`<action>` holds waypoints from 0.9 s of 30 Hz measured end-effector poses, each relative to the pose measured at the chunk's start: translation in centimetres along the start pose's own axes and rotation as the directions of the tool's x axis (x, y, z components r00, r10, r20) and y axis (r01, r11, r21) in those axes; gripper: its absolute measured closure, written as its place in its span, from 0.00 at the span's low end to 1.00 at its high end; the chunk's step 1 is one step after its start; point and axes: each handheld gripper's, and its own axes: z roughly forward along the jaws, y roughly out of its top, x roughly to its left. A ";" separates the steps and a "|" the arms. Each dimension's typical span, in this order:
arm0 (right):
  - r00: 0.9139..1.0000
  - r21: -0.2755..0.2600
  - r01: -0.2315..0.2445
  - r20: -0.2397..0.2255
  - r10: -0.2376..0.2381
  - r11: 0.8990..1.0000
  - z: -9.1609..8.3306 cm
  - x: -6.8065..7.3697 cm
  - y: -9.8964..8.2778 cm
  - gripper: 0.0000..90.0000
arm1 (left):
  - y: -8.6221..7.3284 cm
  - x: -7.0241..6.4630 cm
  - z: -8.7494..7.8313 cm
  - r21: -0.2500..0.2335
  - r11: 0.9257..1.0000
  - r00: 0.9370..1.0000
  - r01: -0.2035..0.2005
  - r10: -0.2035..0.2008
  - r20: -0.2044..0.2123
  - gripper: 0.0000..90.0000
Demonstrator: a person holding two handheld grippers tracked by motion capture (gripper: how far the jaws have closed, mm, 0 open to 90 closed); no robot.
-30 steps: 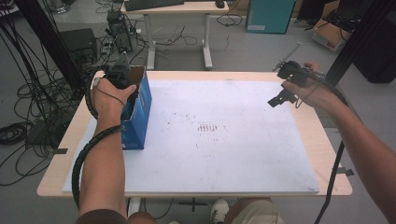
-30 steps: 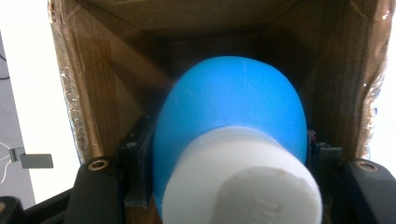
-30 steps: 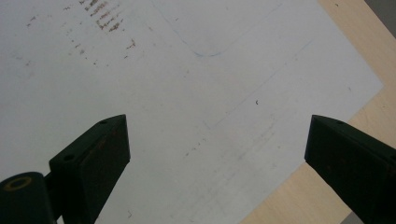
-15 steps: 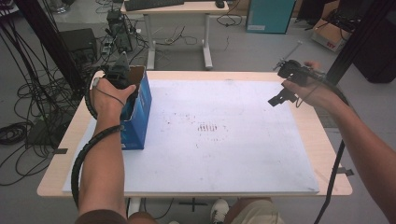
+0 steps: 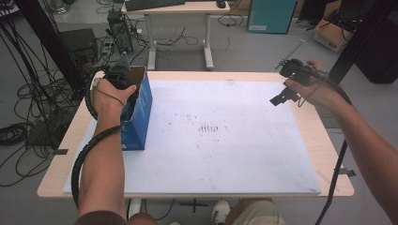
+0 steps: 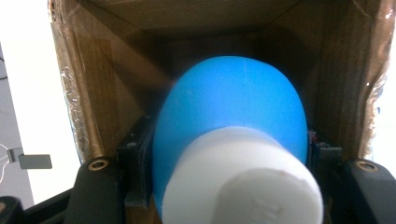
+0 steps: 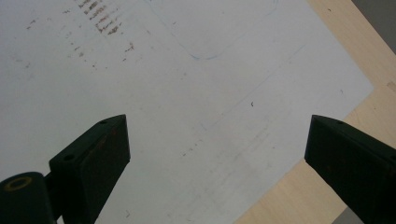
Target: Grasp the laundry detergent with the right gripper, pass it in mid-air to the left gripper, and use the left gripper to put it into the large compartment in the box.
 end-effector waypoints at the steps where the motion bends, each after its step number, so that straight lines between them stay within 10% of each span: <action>1: 1.000 -0.002 -0.001 0.000 0.001 1.000 0.0 0.0 0.0 0.08 | 0.0 0.0 0.0 0.000 1.000 1.000 0.001 -0.001 0.001 0.40; 27: 1.000 -0.005 -0.014 0.002 0.014 1.000 -0.3 -0.2 -0.1 0.08 | -0.1 0.2 0.0 -0.007 1.000 1.000 -0.002 0.002 0.006 0.40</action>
